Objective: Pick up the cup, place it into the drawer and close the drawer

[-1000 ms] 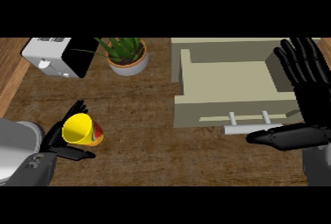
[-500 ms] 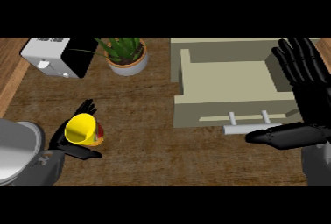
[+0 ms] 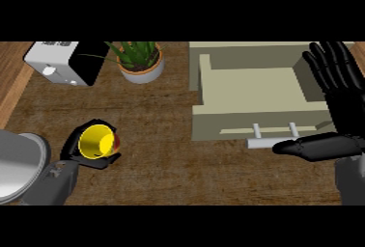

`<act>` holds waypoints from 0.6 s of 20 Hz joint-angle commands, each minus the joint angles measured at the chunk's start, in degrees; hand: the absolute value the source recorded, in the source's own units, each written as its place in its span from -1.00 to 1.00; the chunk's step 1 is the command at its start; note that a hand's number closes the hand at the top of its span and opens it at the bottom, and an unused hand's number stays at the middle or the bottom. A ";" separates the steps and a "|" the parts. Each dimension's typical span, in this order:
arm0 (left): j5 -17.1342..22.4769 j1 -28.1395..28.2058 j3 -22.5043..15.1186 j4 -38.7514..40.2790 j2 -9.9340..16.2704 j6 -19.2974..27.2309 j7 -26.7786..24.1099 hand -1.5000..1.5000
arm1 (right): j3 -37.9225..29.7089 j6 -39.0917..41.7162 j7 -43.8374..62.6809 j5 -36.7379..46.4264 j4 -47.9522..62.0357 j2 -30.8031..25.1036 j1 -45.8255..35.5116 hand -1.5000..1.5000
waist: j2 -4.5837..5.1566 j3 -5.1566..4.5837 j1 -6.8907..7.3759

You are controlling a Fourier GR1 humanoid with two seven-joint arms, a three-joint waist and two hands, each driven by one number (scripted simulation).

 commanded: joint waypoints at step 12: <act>10.58 -1.56 10.83 -4.98 -6.93 6.36 -10.36 1.00 | 1.06 -1.03 1.27 0.75 -2.74 1.19 2.00 -1.00 | -0.70 0.22 1.11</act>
